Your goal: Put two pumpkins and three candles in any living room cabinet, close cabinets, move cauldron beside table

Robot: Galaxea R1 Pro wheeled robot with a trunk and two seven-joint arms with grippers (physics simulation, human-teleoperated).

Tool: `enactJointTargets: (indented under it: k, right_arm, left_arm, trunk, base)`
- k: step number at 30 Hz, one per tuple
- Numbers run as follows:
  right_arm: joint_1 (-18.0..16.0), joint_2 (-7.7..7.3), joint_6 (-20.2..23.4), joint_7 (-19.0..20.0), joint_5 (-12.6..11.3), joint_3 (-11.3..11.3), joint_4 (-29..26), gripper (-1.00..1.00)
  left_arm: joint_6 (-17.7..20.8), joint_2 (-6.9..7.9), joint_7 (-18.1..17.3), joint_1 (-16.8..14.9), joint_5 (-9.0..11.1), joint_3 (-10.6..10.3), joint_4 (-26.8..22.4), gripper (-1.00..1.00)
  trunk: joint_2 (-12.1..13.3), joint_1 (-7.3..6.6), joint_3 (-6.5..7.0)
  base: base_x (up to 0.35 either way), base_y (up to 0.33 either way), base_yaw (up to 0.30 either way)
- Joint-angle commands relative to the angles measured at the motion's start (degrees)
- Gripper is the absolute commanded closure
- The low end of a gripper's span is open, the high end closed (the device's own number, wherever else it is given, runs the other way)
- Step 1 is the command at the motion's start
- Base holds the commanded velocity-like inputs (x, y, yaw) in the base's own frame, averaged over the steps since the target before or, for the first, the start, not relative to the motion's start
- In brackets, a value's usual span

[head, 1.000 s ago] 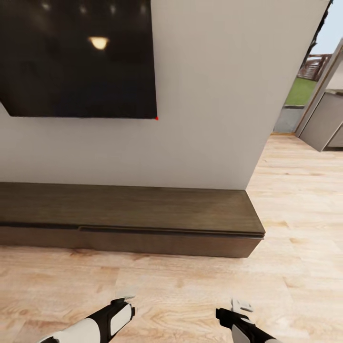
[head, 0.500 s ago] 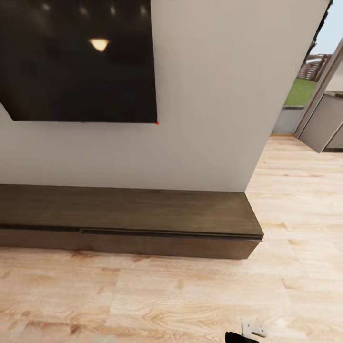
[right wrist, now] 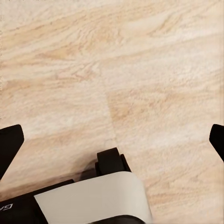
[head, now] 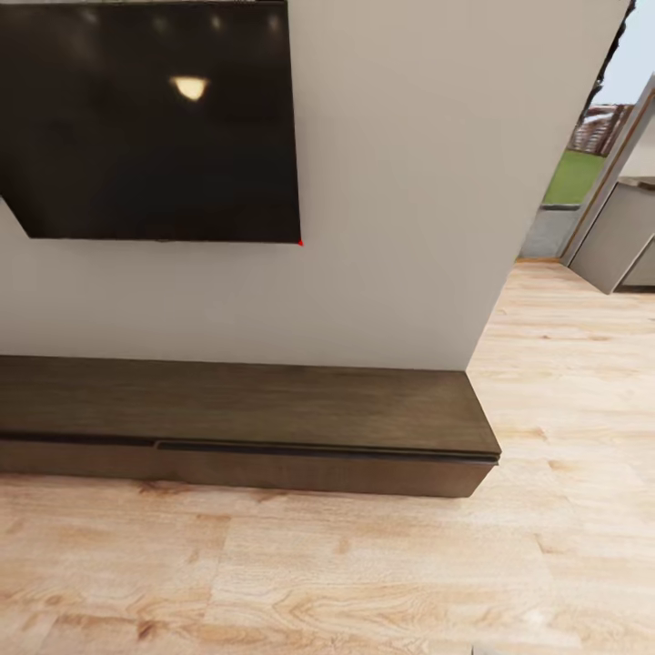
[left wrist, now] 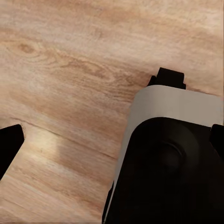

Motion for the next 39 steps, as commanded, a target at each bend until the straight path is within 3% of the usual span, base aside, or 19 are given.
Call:
enactJointTargets:
  k: [1, 7, 9, 13, 21, 28, 39]
  right_arm:
    - [-0.1, 0.07, -0.3, 0.0, -0.4, 0.5, 0.2, -1.0]
    - [-0.1, 0.06, -0.3, 0.0, -0.5, 0.5, 0.2, -1.0]
    - [-0.1, 0.05, -0.3, 0.0, -0.5, 0.5, 0.2, -1.0]
    - [-0.1, 0.09, -0.3, 0.0, -0.5, 0.5, 0.2, -1.0]
    - [-0.1, 0.1, -0.3, 0.0, -0.4, 0.5, 0.2, -1.0]
    - [-0.1, 0.1, -0.3, 0.0, -0.5, 0.5, 0.2, -1.0]
    - [-0.1, 0.1, -0.3, 0.0, -0.5, 0.5, 0.2, -1.0]
  left_arm:
    - [-0.2, 0.0, 0.2, 0.4, 0.6, -0.5, 0.0, -1.0]
    - [-0.2, 0.18, 0.2, 2.1, 0.5, -0.5, 0.1, -1.0]
    - [-0.2, 0.91, 0.1, 2.4, 0.5, -0.6, 0.1, -1.0]
    - [-0.2, 1.88, -2.0, 2.6, 0.4, -0.8, 0.1, -1.0]
    - [-0.2, 2.14, -3.7, 3.2, 0.2, -0.9, 0.1, -1.0]
    - [-0.3, 2.11, -3.8, 4.7, -3.0, -1.0, 0.1, -1.0]
    - [-0.2, 2.06, -3.9, 5.8, -3.5, -1.3, 0.1, -1.0]
  trunk:
    - [0.4, -0.23, 0.14]
    - [2.8, -1.55, 1.22]
    - [3.6, -1.99, 1.58]
    - [5.2, -2.86, 2.3]
    - [8.4, -4.62, 3.74]
    - [11.2, -6.16, 4.99]
    - [15.6, -8.57, 6.97]
  base:
    - [0.0, 0.0, 0.0]
    - [0.0, 0.0, 0.0]
    - [0.0, 0.0, 0.0]
    - [0.0, 0.0, 0.0]
    - [0.0, 0.0, 0.0]
    - [0.0, 0.0, 0.0]
    - [0.0, 0.0, 0.0]
